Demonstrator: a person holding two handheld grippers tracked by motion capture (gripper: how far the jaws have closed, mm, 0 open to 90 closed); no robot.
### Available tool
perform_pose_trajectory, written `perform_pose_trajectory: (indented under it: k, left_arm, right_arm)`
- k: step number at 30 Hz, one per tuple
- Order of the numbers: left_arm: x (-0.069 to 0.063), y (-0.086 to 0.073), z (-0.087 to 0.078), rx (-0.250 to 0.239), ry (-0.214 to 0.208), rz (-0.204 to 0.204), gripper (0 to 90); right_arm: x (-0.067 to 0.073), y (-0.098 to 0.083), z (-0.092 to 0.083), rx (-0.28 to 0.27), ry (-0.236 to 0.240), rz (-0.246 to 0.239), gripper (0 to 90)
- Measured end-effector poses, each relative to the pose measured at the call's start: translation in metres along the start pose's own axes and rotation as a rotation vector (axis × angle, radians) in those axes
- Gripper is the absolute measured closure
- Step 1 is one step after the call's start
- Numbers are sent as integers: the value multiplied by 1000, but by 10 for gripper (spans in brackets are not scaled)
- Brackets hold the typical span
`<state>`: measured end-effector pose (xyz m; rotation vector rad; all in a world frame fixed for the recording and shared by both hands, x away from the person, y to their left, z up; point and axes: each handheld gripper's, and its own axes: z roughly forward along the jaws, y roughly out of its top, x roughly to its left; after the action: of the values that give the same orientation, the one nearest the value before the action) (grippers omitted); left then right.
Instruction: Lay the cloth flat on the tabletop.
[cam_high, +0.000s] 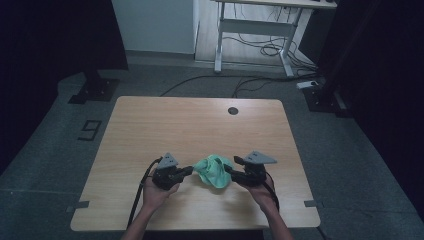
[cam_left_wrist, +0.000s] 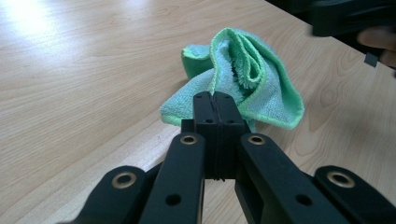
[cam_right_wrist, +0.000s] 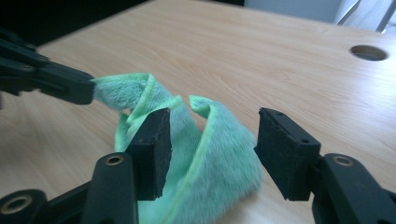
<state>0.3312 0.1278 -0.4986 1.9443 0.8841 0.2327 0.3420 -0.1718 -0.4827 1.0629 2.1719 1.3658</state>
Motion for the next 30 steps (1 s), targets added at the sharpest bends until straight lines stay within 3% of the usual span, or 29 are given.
perform_pose_trajectory:
  k: [1, 2, 5, 6, 7, 10, 11, 16, 18, 19, 20, 22, 23, 28, 30]
  left_arm:
    - [0, 0, 0, 1, 2, 2, 899]
    - [0, 0, 0, 3, 4, 3, 899]
    - [1, 0, -1, 4, 5, 3, 899]
    - [3, 0, -1, 4, 6, 1, 899]
    - [3, 0, -1, 4, 6, 1, 899]
    - [5, -1, -3, 7, 14, 2, 899]
    - [5, -2, -3, 6, 15, 0, 899]
    - [9, 0, -12, -17, 36, -4, 899]
    - [11, 3, -19, -29, 49, -3, 899]
    - [13, 6, -24, -42, 52, -6, 899]
    - [16, 13, -37, -73, 57, -11, 899]
    - [17, 16, -46, -95, 61, -12, 899]
    - [18, 20, -57, -126, 66, -16, 899]
    - [21, 20, -74, -157, 89, -14, 900]
    - [24, 12, -75, -140, 90, -18, 900]
  right_arm:
    - [0, 3, 8, 25, -2, -10, 465]
    - [-1, 7, 26, 89, -52, -54, 471]
    - [-4, 7, 40, 134, -73, -66, 484]
    - [-7, 8, 49, 161, -81, -70, 595]
    - [-7, 8, 49, 161, -81, -70, 595]
    - [-10, 11, 50, 175, -97, -62, 838]
    - [-10, 11, 50, 175, -97, -62, 838]
    - [-18, 17, 30, 100, -111, -34, 863]
    - [-23, 21, 14, 30, -121, -8, 863]
    - [-25, 23, 7, 4, -122, 5, 863]
    - [-31, 30, -11, -64, -147, 35, 863]
    - [-32, 32, -16, -82, -154, 41, 863]
    - [-35, 38, -32, -125, -175, 45, 863]
    - [-40, 39, -51, -166, -190, 59, 863]
    - [-48, 31, -56, -169, -204, 93, 862]
